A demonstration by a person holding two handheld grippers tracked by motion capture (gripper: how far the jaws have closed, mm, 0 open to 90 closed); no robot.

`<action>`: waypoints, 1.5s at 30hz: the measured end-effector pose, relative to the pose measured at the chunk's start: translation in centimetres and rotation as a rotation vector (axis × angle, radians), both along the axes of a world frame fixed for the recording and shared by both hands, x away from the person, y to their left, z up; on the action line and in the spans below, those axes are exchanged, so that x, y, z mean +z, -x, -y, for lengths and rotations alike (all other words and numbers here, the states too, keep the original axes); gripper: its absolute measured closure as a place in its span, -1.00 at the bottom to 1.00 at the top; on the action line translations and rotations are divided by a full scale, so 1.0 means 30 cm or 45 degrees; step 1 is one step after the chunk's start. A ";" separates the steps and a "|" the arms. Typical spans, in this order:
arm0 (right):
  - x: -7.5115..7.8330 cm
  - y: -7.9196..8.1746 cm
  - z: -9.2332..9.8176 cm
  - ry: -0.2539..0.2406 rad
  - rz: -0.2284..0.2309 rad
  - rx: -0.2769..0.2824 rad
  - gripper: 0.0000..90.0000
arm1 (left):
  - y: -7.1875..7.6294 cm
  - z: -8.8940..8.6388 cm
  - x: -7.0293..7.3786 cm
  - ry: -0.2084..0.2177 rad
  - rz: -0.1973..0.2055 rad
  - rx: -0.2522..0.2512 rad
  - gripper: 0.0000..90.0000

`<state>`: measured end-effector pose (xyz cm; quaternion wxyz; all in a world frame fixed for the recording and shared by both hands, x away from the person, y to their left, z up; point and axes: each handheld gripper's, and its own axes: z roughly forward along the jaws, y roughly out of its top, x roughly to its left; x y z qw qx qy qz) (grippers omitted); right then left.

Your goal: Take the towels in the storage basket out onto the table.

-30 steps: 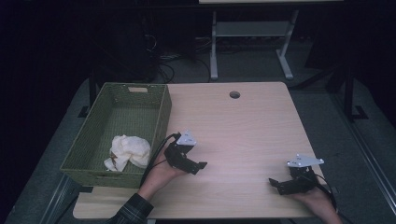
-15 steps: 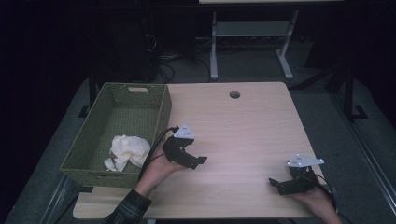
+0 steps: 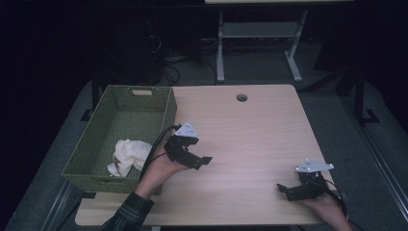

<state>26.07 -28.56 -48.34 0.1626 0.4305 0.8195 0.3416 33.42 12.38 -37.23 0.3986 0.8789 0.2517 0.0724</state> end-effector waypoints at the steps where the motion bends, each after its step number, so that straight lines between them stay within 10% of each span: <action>1: 0.000 0.000 0.000 0.000 0.000 0.000 -1.00 | -0.003 -0.006 0.009 -0.002 0.002 0.000 -0.69; 45: 0.000 -0.001 0.000 -0.001 -0.001 -0.003 -1.00 | -0.033 -0.291 0.109 0.001 0.041 0.188 -0.68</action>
